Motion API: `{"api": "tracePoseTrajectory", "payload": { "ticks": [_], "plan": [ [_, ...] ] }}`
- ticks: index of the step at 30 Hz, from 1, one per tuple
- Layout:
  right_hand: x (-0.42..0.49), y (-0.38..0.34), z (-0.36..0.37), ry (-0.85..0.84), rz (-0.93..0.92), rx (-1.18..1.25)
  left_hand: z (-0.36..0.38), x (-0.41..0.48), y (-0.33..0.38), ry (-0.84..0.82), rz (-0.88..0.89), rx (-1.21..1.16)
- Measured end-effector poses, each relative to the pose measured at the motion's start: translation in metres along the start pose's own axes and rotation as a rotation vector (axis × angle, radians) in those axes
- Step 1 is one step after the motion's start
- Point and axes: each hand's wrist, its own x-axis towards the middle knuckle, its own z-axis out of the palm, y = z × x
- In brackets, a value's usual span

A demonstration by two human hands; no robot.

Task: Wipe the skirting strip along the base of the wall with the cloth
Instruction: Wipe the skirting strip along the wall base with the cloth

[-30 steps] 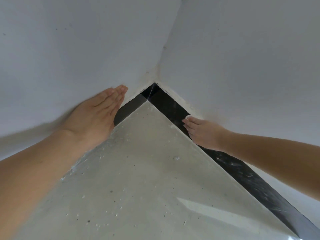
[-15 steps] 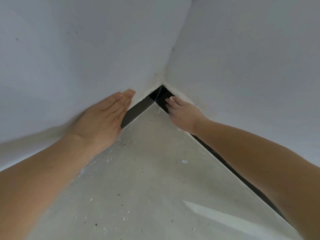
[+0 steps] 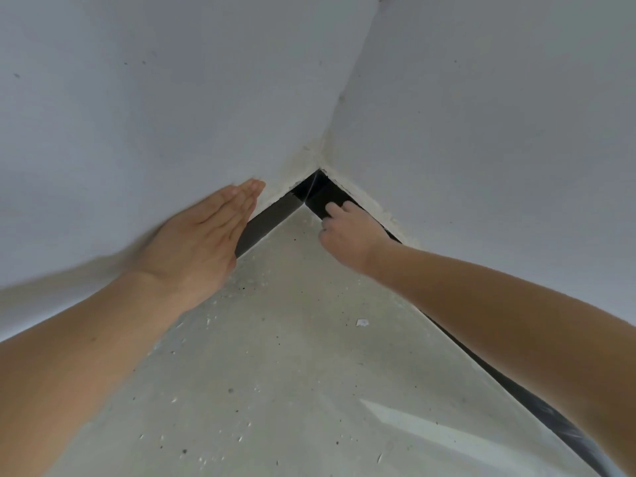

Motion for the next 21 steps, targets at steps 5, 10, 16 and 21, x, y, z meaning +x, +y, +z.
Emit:
{"api": "tracePoseTrajectory", "payload": {
  "ticks": [5,10,16,21],
  "plan": [
    [-0.019,0.004,0.035,-0.055,-0.037,-0.082,0.002,0.000,-0.001,0.020,0.002,0.018],
    [-0.064,-0.015,0.068,-0.203,0.023,0.083,0.006,0.000,0.001,0.067,-0.016,0.027],
    [-0.099,-0.037,0.072,-0.520,0.251,0.203,0.006,0.000,0.003,0.077,-0.051,-0.012],
    [-0.096,-0.042,0.043,-0.389,0.195,0.228,0.003,0.002,0.011,0.081,-0.112,-0.054]
  ]
}}
